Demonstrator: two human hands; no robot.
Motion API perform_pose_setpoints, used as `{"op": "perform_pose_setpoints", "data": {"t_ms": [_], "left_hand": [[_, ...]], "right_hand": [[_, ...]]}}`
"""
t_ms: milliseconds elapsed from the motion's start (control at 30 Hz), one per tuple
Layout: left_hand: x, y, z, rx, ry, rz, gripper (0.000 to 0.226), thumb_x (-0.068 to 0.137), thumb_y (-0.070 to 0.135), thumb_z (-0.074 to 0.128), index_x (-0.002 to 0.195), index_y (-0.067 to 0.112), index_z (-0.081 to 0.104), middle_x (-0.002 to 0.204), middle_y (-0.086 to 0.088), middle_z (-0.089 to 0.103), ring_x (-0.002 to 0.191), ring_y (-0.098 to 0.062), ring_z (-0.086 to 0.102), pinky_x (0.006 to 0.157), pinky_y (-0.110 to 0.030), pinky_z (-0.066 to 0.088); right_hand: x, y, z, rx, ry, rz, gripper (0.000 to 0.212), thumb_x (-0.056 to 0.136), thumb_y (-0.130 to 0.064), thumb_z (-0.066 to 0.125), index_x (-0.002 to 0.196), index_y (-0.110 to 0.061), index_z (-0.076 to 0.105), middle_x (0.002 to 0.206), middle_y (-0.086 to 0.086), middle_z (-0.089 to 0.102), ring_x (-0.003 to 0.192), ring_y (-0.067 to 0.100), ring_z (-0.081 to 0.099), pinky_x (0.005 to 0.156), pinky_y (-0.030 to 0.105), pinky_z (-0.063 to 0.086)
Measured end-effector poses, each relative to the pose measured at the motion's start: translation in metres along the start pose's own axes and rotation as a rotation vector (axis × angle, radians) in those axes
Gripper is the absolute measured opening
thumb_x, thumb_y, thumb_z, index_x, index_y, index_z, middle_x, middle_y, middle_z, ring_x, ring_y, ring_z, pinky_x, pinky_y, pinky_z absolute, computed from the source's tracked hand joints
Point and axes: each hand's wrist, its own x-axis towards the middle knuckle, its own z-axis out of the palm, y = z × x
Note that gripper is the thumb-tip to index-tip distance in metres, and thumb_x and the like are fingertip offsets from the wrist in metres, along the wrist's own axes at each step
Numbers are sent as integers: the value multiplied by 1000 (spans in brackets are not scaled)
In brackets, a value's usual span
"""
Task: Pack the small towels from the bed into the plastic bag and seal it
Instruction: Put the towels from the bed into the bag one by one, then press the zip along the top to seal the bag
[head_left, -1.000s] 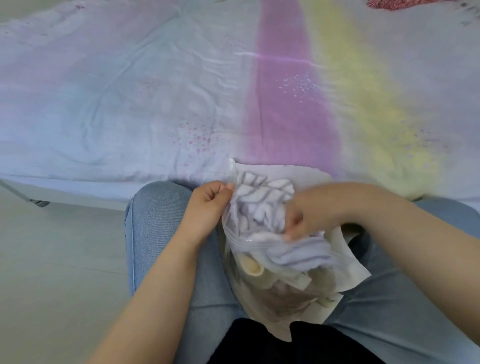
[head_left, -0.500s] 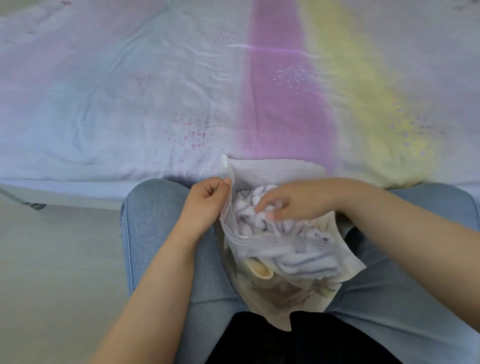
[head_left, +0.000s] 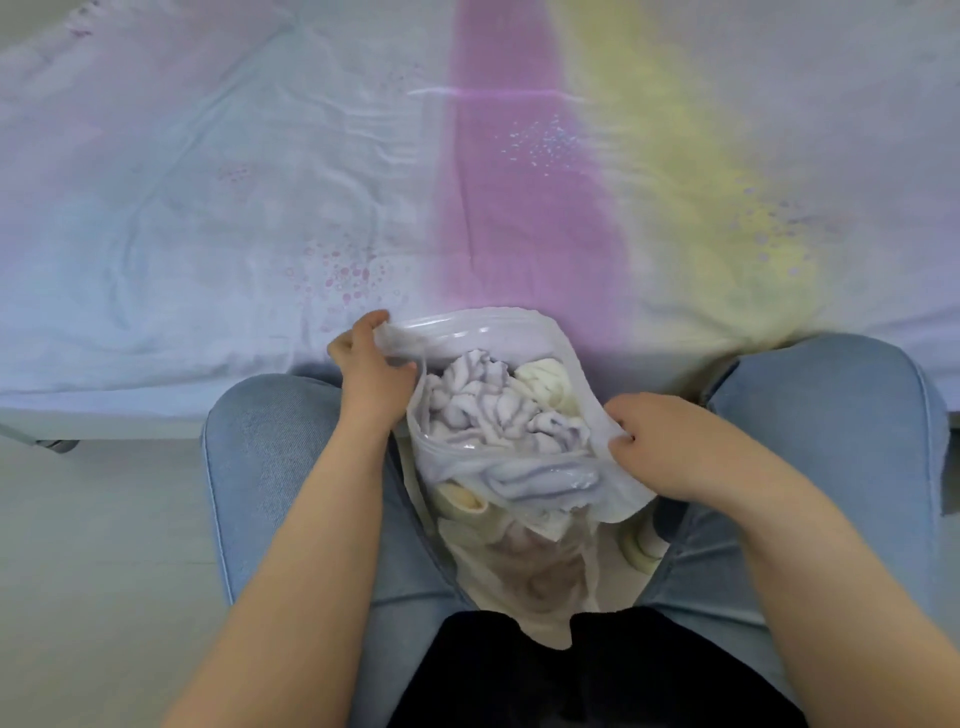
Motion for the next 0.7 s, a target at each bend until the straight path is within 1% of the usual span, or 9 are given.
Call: {"op": "perform_pose_setpoints", "data": {"t_ms": [100, 200, 267, 333, 400, 467, 567, 633, 700], "left_hand": [[6, -9, -3, 118, -27, 38, 41, 80, 8, 70, 116, 18, 52, 121, -2, 33, 96, -22, 56, 86, -25, 42], [3, -16, -7, 257, -17, 103, 19, 81, 19, 72, 93, 23, 57, 87, 5, 54, 98, -30, 57, 79, -31, 45], [-3, -17, -12, 243, 74, 123, 13, 85, 24, 68, 89, 26, 55, 80, 1, 57, 94, -29, 57, 70, -33, 45], [-11, -15, -15, 188, 165, 177, 13, 84, 26, 68, 90, 30, 58, 93, -6, 55, 88, -25, 57, 73, -33, 47], [-24, -10, -12, 136, 175, 235, 14, 83, 24, 70, 93, 29, 62, 98, -3, 49, 82, -18, 54, 79, -32, 46], [-35, -7, -5, 111, 158, 249, 13, 84, 26, 70, 94, 28, 62, 94, 0, 47, 76, -14, 52, 76, -31, 44], [-40, -4, 1, -11, 112, 155, 12, 86, 28, 68, 94, 26, 59, 84, 3, 52, 67, -10, 50, 63, -28, 42], [-38, -2, 3, -128, 98, 102, 11, 85, 22, 69, 90, 21, 59, 73, 5, 54, 61, -13, 47, 57, -25, 41], [-37, -1, 5, -256, 93, 34, 11, 83, 17, 71, 87, 19, 61, 74, 1, 60, 66, -15, 53, 63, -29, 47]], "right_hand": [[2, 9, -8, 32, 99, 11, 22, 95, -13, 39, 73, -19, 42, 72, -4, 45, 68, 17, 46, 56, 27, 31], [14, 27, -23, 37, 200, 19, 18, 94, -13, 42, 81, -17, 54, 81, 0, 55, 83, 25, 54, 69, 35, 42], [27, 40, -34, 52, 285, 34, 17, 94, -13, 44, 91, -14, 60, 95, 7, 61, 89, 29, 56, 76, 37, 44], [38, 51, -41, 70, 372, 109, 18, 95, -15, 43, 97, -15, 61, 102, 9, 62, 90, 31, 55, 74, 35, 43], [47, 62, -42, 50, 453, 245, 17, 96, -17, 42, 100, -16, 59, 103, 12, 62, 87, 32, 54, 70, 35, 43], [46, 59, -40, 2, 562, 305, 22, 95, -18, 45, 114, -16, 57, 113, 14, 60, 98, 35, 55, 76, 40, 47], [25, 21, -32, 109, 746, 47, 40, 92, -38, 53, 126, -17, 54, 126, 10, 55, 115, 32, 51, 93, 45, 44], [3, -20, -22, 136, 553, -145, 68, 81, -61, 54, 136, -22, 45, 133, 2, 53, 120, 25, 51, 100, 42, 41], [-2, -45, 3, -139, 263, -191, 97, 70, -75, 55, 145, -21, 27, 141, 4, 49, 126, 26, 48, 106, 43, 35]]}}
